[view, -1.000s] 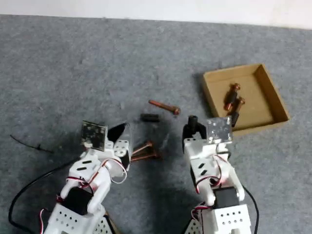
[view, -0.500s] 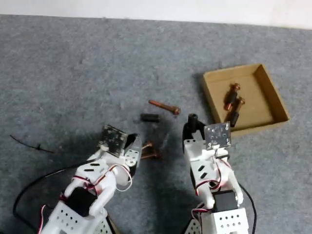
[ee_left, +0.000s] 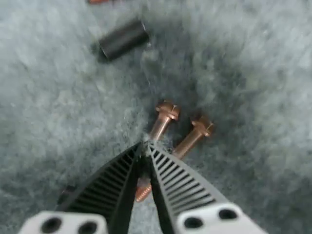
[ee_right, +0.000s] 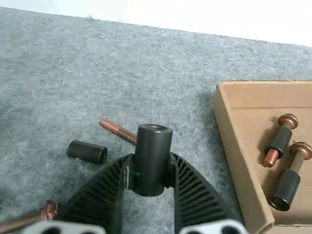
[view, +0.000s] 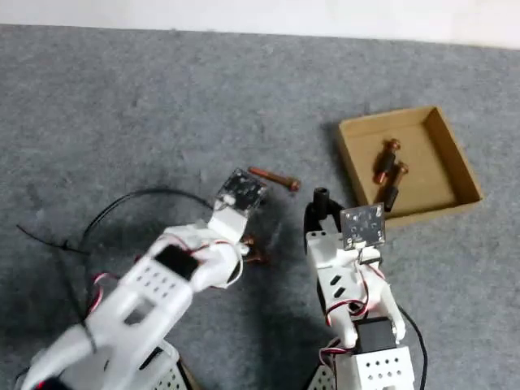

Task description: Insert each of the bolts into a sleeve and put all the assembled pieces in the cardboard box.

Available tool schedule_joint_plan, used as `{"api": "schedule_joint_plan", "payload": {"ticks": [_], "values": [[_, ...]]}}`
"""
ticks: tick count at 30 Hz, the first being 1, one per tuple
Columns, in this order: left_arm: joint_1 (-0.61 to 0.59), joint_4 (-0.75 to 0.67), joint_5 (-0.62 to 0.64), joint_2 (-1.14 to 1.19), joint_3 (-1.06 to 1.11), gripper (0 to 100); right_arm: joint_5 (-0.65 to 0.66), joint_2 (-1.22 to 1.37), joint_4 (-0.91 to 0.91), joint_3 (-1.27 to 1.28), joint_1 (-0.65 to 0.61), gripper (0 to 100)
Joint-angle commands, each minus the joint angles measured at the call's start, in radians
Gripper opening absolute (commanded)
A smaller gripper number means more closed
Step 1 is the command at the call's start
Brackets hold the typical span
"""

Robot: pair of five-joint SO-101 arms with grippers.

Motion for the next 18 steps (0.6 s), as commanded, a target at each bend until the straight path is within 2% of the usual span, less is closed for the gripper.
{"api": "schedule_joint_plan", "payload": {"ticks": [1,4,8,13,18], "values": [[-0.051,0.011,-0.146,0.071,-0.108,3,0.012,-0.021,-0.031,0.007,0.012,0.9],[-0.028,0.1,-0.308,0.073,-0.117,2,0.012,-0.024,-0.031,0.007,0.012,0.9],[0.05,0.109,-0.315,0.079,-0.114,3,0.012,-0.024,-0.031,0.007,0.012,0.9],[0.042,0.104,-0.315,0.081,-0.107,3,0.058,-0.024,-0.031,0.007,0.012,0.9],[0.038,0.104,-0.315,0.082,-0.102,14,0.057,-0.025,-0.031,0.007,0.012,0.9]]}}
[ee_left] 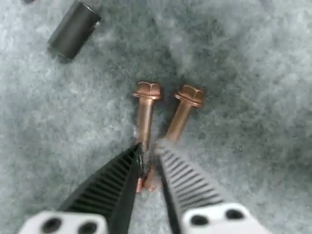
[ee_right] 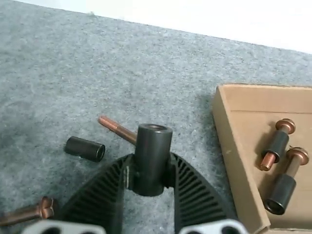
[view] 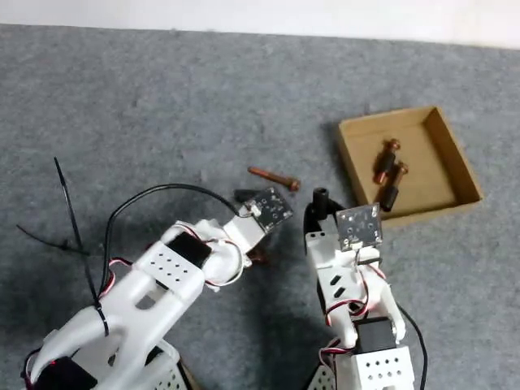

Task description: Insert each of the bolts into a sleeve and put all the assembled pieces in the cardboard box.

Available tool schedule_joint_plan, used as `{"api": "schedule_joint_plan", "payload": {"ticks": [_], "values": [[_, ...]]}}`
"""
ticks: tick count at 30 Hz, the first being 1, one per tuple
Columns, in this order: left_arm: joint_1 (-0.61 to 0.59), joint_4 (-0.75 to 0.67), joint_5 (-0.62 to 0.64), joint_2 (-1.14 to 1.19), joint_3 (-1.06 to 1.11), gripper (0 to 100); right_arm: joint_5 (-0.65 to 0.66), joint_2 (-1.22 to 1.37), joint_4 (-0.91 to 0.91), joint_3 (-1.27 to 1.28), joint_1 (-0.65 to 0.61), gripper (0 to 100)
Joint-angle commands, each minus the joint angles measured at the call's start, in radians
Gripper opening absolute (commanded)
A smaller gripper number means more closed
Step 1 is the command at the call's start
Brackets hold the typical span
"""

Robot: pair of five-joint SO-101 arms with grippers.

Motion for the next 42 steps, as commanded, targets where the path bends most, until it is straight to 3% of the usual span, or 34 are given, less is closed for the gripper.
{"api": "schedule_joint_plan", "payload": {"ticks": [1,5,10,13,22,29,42], "values": [[0.001,0.002,-0.005,0.004,-0.041,15,0.011,-0.025,-0.031,0.007,0.012,0.9],[0.001,-0.003,-0.005,0.004,-0.028,13,0.011,-0.025,-0.031,0.007,0.012,0.9],[0.001,-0.164,-0.014,0.004,0.048,13,0.012,-0.025,-0.031,0.007,0.012,0.9],[0.008,-0.176,-0.072,0.004,0.054,13,0.012,-0.025,-0.031,0.007,0.012,0.9],[-0.025,-0.242,-0.081,0.004,0.056,13,0.012,-0.025,-0.031,0.007,0.012,0.9],[-0.051,-0.269,-0.106,0.012,0.056,13,0.012,-0.025,-0.031,0.007,0.012,0.9],[-0.047,-0.244,-0.11,0.252,-0.088,13,0.014,-0.025,-0.031,0.008,0.008,0.9]]}}
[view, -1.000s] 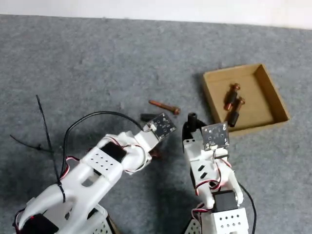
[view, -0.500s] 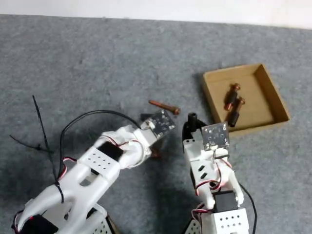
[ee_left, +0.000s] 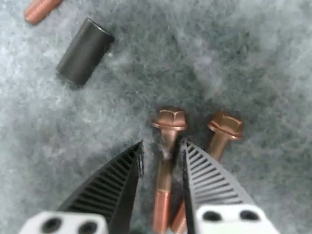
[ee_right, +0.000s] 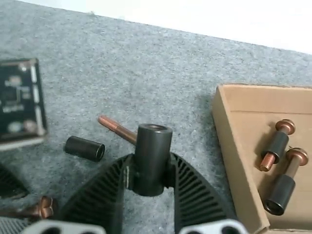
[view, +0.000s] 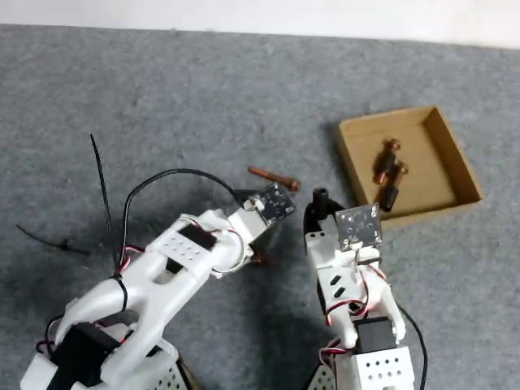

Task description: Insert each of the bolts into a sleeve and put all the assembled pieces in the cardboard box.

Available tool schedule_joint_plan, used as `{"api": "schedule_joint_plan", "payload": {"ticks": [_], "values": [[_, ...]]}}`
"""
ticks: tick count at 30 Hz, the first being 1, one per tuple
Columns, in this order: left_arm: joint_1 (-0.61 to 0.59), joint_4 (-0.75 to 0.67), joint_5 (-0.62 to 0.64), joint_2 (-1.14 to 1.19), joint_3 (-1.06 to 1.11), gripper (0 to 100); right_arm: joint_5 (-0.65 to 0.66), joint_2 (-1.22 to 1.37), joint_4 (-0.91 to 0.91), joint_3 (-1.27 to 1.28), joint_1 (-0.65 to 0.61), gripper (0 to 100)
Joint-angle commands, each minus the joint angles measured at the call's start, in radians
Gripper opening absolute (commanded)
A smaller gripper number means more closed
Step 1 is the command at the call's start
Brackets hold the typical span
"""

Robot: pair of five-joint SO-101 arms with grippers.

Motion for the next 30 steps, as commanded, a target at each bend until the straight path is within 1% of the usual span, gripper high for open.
{"api": "schedule_joint_plan", "payload": {"ticks": [1,14,17,27,30], "values": [[0.004,0.011,-0.008,0.007,-0.061,13,0.008,-0.025,-0.031,0.008,0.008,0.9],[0.004,0.011,-0.008,0.01,-0.074,13,0.008,-0.025,-0.031,0.008,0.01,0.9],[0.004,0.012,-0.04,0.01,-0.074,13,0.008,-0.025,-0.031,0.008,0.01,0.9],[0.004,0.014,-0.041,0.035,-0.085,13,0.008,-0.025,-0.031,0.008,0.01,0.9],[0.004,0.069,-0.041,0.077,-0.14,13,0.008,-0.025,-0.031,0.008,0.01,0.9]]}}
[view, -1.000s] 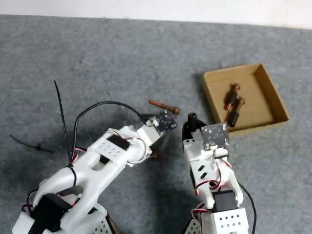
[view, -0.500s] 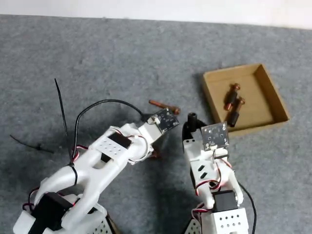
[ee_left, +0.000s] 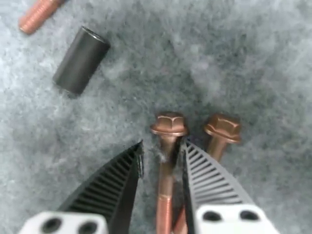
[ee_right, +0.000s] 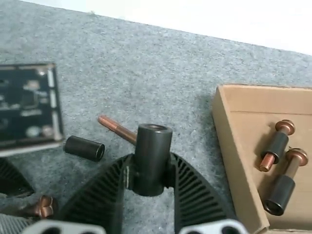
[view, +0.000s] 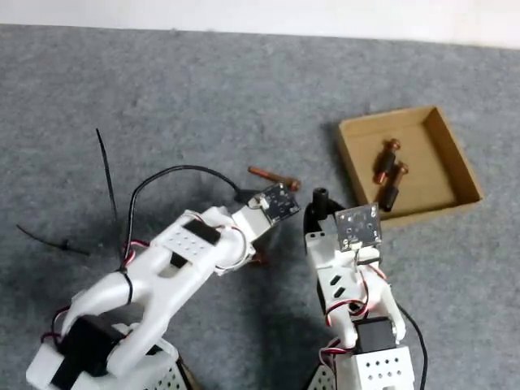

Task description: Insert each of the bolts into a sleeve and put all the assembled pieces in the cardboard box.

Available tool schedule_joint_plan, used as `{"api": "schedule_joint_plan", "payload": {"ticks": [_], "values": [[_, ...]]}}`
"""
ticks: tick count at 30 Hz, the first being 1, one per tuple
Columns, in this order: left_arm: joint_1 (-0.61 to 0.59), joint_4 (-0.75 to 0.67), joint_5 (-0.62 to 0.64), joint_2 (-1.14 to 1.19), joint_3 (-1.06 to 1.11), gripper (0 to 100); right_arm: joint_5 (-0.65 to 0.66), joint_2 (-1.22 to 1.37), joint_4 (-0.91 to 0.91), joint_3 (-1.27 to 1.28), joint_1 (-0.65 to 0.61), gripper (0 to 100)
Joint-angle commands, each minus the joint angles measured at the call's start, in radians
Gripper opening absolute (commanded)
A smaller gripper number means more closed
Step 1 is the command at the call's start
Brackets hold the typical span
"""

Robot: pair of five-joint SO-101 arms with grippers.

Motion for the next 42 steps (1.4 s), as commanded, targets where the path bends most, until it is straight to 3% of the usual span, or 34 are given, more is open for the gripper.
{"api": "schedule_joint_plan", "payload": {"ticks": [1,21,26,33,42], "values": [[-0.001,0.055,-0.003,0.038,-0.101,13,0.005,-0.025,-0.031,0.008,0.01,0.9],[-0.002,0.12,-0.003,0.128,-0.186,12,0.005,-0.025,-0.031,0.008,0.012,0.9],[-0.002,0.138,-0.005,0.128,-0.191,0,0.005,-0.025,-0.031,0.008,0.012,0.9],[-0.007,0.14,-0.002,0.128,-0.186,1,0.005,-0.025,-0.031,0.008,0.012,0.9],[-0.004,0.127,0.0,-0.027,-0.047,1,0.005,-0.025,-0.031,0.008,0.012,0.9]]}}
